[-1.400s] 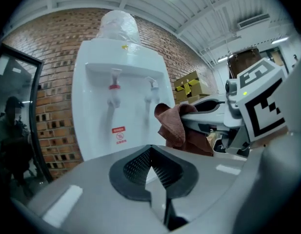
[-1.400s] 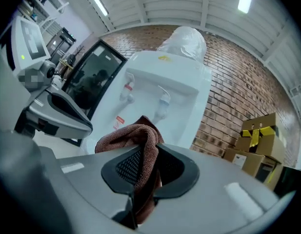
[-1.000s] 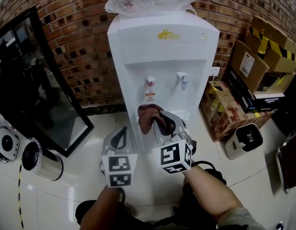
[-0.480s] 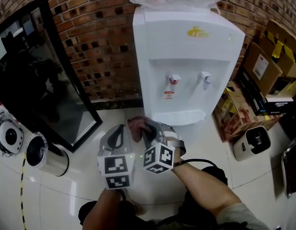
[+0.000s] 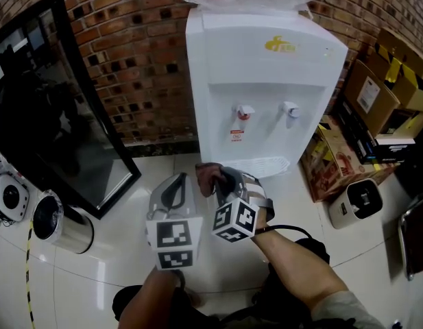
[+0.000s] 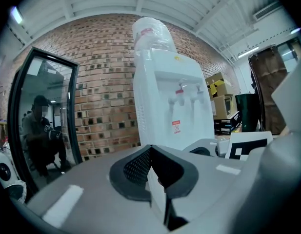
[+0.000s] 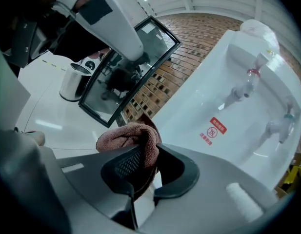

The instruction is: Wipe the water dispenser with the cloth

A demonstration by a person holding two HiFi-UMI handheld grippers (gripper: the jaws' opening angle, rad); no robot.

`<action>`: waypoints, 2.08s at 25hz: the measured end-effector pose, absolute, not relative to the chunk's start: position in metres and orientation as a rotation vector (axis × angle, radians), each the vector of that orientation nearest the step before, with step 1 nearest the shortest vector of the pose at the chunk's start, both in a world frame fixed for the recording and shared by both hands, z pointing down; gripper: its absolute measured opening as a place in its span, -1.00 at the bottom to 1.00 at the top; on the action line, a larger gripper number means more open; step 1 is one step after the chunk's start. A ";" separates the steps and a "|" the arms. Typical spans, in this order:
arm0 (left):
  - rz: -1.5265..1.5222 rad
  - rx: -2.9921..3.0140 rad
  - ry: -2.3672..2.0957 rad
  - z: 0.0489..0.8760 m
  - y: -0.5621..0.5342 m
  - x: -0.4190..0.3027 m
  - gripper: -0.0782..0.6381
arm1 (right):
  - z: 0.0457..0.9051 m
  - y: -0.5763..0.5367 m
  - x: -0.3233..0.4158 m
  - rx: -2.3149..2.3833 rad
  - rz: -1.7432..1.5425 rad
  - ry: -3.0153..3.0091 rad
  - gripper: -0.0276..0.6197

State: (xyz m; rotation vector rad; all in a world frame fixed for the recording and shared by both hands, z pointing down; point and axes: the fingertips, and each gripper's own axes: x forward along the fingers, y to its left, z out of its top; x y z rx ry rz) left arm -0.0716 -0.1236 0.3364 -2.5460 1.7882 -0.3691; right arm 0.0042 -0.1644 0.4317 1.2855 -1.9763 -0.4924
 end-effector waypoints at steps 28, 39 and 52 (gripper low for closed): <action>-0.359 -2.704 1.513 0.340 -0.121 0.044 -0.78 | 0.423 -0.150 0.139 1.479 -0.235 -1.865 -0.69; -0.399 -2.722 1.470 0.349 -0.113 0.069 -0.78 | 0.427 -0.153 0.200 1.569 -0.090 -1.809 -0.69; -0.470 -2.834 1.311 0.375 -0.096 0.127 -0.78 | 0.438 -0.139 0.249 1.608 -0.014 -1.727 -0.69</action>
